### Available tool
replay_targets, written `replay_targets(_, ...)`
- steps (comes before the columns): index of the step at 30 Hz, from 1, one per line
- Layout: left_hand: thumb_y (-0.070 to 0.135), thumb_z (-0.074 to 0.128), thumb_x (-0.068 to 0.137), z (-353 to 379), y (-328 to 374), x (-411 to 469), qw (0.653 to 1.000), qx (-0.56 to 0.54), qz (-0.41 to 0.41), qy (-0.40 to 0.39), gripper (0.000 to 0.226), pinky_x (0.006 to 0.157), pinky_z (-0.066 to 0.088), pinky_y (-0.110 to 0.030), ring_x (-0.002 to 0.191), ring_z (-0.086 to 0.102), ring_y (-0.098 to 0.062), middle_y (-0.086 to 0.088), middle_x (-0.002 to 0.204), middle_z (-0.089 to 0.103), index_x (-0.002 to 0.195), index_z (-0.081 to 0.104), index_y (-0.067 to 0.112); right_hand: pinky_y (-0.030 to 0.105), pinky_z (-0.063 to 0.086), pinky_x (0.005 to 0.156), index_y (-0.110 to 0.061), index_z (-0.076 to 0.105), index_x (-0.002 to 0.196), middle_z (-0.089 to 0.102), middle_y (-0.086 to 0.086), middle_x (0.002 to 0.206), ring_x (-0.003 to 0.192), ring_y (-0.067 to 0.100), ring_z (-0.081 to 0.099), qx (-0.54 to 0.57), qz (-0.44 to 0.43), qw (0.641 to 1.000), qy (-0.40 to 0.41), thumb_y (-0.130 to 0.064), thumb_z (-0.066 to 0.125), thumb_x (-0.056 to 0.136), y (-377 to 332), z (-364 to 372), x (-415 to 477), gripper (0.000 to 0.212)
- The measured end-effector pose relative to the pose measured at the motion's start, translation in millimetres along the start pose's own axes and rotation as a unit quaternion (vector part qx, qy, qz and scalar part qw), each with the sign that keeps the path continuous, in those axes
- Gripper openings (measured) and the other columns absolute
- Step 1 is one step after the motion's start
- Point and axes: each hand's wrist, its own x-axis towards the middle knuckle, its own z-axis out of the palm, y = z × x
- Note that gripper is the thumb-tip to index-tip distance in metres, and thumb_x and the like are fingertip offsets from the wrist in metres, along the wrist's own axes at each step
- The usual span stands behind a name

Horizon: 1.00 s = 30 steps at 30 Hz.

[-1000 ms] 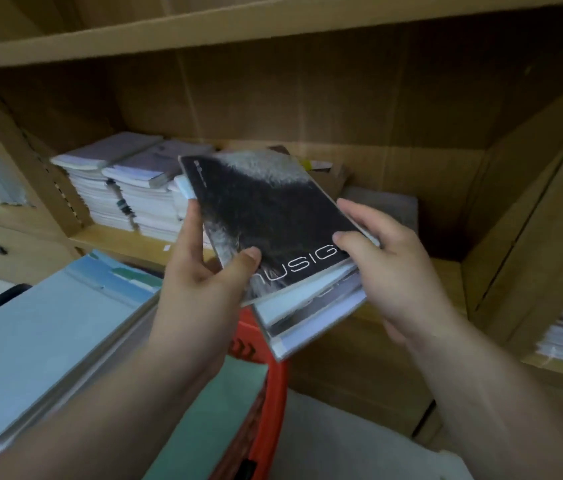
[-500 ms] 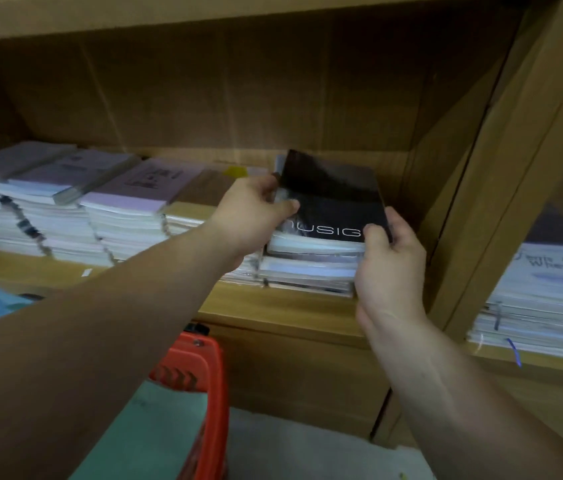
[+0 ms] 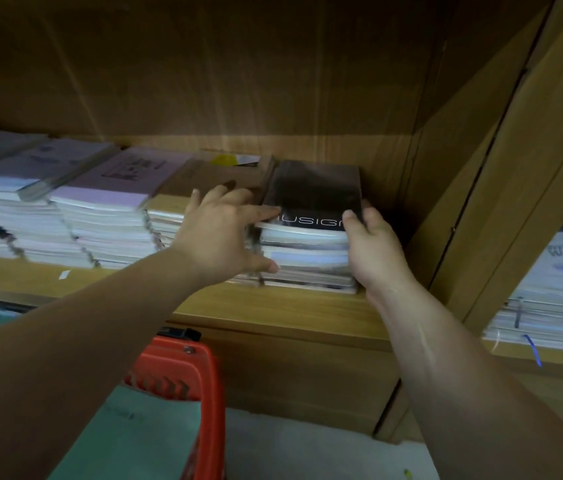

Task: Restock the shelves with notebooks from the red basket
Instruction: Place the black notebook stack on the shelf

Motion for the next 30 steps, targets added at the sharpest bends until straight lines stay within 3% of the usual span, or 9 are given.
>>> replay_targets(5,0.059,0.080,0.071,6.0,-11.9,11.0,0.999,-0.022,-0.024,0.032,0.080,0.104,0.041,-0.052,0.121,0.050,-0.032,-0.002,0.121,0.058,0.144,0.049,0.044,0.047,0.045,0.111,-0.039,0.036,0.153,0.057,-0.005,0.142,0.129,0.020,0.056,0.049,-0.005,0.997,-0.056,-0.038,0.045,0.107,4.3,-1.2,4.4,0.047)
replay_targets(10,0.075,0.069,0.070,4.8,0.2,14.8,0.999,0.036,0.035,0.013,0.099,0.115,0.030,-0.059,0.137,0.041,-0.026,0.002,0.144,0.048,0.154,0.029,0.041,0.041,0.036,0.116,-0.034,0.022,0.160,0.042,-0.004,0.157,0.143,0.020,0.042,0.106,0.019,0.994,-0.009,-0.050,0.040,0.106,10.9,2.6,-0.9,0.059)
replay_targets(13,0.084,0.059,0.070,11.4,16.1,19.1,0.992,0.086,0.085,0.029,0.105,0.116,0.028,-0.057,0.143,0.036,-0.024,0.004,0.159,0.036,0.157,0.019,0.041,0.035,0.033,0.116,-0.034,0.024,0.160,0.036,-0.007,0.160,0.140,0.010,0.037,0.103,-0.007,0.994,0.017,-0.052,0.033,0.107,12.7,10.1,-8.2,0.057)
replay_targets(15,0.079,0.060,0.075,17.7,20.9,24.9,0.990,0.103,0.085,0.037,0.099,0.115,0.031,-0.053,0.144,0.036,-0.024,0.004,0.162,0.032,0.157,0.017,0.043,0.027,0.035,0.110,-0.034,0.027,0.159,0.041,-0.011,0.153,0.128,0.001,0.036,0.091,-0.026,0.995,0.010,-0.049,0.031,0.107,11.8,10.4,-7.8,0.054)
replay_targets(18,0.077,0.060,0.077,23.4,19.6,30.0,0.991,0.099,0.071,0.051,0.094,0.111,0.034,-0.049,0.142,0.038,-0.022,0.006,0.162,0.032,0.156,0.020,0.045,0.011,0.034,0.084,-0.038,0.024,0.159,0.040,-0.020,0.137,0.118,-0.005,0.039,0.104,-0.031,0.994,-0.022,-0.053,0.030,0.106,12.3,4.4,-4.9,0.056)
replay_targets(20,0.076,0.061,0.077,27.5,18.9,28.8,0.991,0.095,0.069,0.062,0.094,0.110,0.034,-0.048,0.141,0.039,-0.022,0.006,0.162,0.034,0.156,0.023,0.044,0.013,0.036,0.089,-0.039,0.022,0.159,0.043,-0.022,0.144,0.123,-0.006,0.042,0.096,-0.043,0.994,-0.023,-0.054,0.042,0.101,17.9,2.7,-10.7,0.063)
replay_targets(23,0.076,0.065,0.073,29.7,18.9,26.7,0.990,0.092,0.064,0.082,0.096,0.108,0.034,-0.046,0.137,0.043,-0.025,0.002,0.157,0.042,0.154,0.031,0.039,0.005,0.045,0.082,-0.039,0.025,0.158,0.051,-0.027,0.133,0.118,-0.012,0.050,0.027,-0.071,0.996,-0.036,-0.038,0.072,0.090,31.2,-1.6,-23.6,0.082)
replay_targets(26,0.076,0.069,0.068,32.2,9.1,15.7,0.985,0.080,0.061,0.141,0.098,0.106,0.036,-0.049,0.129,0.048,-0.033,-0.007,0.140,0.056,0.150,0.044,0.029,0.002,0.046,0.085,-0.040,0.025,0.158,0.047,-0.027,0.136,0.107,-0.025,0.047,-0.061,-0.110,0.991,-0.046,-0.027,0.074,0.092,46.2,-12.5,-25.0,0.083)
replay_targets(30,0.072,0.072,0.068,48.9,-14.4,-10.3,0.976,0.038,0.038,0.212,0.096,0.113,0.029,-0.062,0.140,0.041,-0.036,-0.011,0.149,0.050,0.148,0.047,0.025,0.026,0.053,0.100,-0.042,0.031,0.156,0.053,-0.014,0.145,0.123,-0.001,0.053,-0.063,-0.115,0.991,-0.026,-0.029,0.066,0.098,52.7,-16.5,-21.6,0.069)
